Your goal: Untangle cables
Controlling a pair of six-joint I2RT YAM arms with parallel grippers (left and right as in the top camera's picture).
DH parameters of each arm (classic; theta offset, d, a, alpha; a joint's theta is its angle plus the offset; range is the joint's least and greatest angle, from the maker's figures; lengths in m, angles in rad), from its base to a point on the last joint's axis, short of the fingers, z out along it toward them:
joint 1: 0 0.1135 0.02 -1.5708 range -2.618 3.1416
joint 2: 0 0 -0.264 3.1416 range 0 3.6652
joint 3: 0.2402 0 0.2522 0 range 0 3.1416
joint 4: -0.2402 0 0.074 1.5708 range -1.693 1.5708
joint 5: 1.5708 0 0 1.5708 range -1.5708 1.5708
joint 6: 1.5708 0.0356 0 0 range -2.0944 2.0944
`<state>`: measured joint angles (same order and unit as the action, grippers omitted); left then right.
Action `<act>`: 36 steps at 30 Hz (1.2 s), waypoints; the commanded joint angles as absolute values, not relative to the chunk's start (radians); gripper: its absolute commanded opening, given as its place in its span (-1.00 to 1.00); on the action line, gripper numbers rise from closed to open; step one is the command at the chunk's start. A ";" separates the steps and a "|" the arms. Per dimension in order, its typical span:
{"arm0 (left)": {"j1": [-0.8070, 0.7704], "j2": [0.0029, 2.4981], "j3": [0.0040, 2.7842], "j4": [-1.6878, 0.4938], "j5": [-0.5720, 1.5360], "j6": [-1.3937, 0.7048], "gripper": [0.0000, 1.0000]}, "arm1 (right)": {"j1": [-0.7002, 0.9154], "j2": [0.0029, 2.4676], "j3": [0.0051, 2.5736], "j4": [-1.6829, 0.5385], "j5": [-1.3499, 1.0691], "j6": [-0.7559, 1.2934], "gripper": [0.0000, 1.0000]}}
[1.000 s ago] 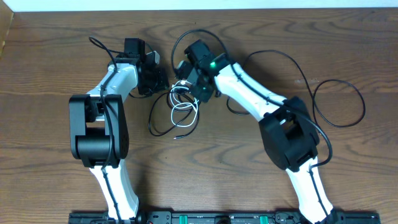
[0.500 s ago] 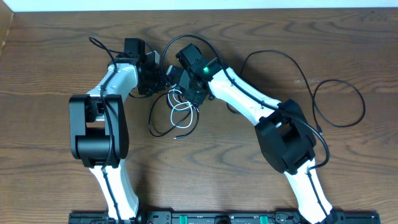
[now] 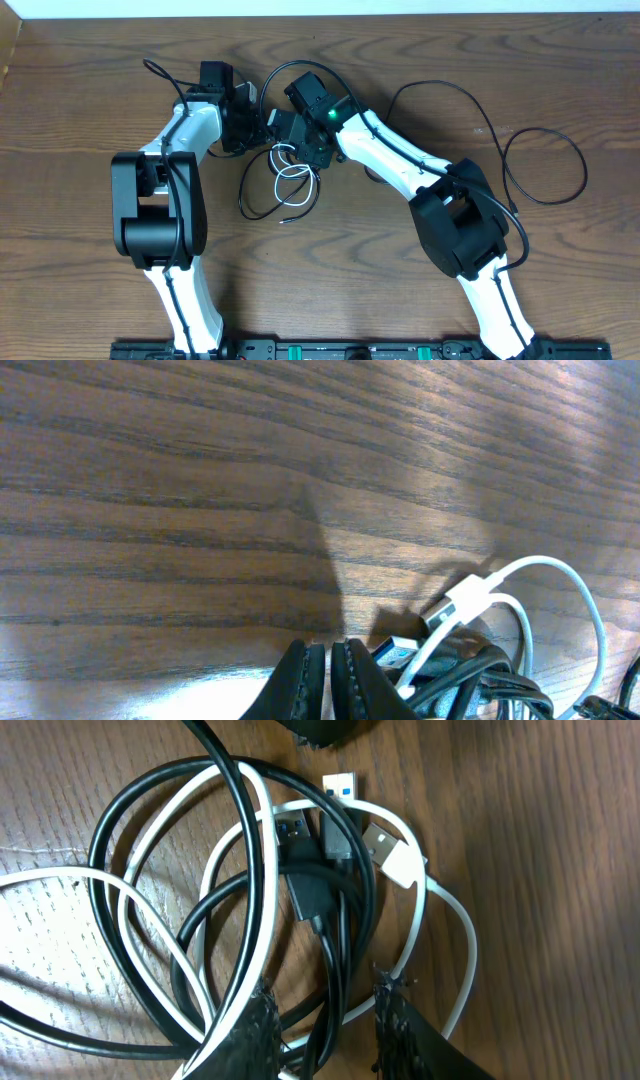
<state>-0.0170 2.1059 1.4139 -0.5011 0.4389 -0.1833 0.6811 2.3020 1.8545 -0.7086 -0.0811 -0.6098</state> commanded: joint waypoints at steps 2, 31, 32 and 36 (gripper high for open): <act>-0.017 2.125 1.406 -0.506 0.436 -0.188 -0.76 | 0.662 2.337 1.843 -0.701 -0.089 -0.638 -0.43; -0.017 2.125 1.406 -0.506 0.437 -0.188 -0.76 | 0.662 2.379 1.846 -0.662 -0.108 -0.592 -0.98; -0.017 2.125 1.406 -0.506 0.436 -0.188 -0.75 | 0.661 2.372 1.848 -0.662 -0.108 -0.566 -0.98; 0.001 2.107 1.427 -0.540 0.446 -0.188 -0.75 | 0.660 2.344 1.850 -0.667 -0.127 -0.535 -0.98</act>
<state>-0.0166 2.1063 1.4139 -0.5087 0.4389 -0.1833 0.6624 2.3608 1.8542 -0.6575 -0.1043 -0.5861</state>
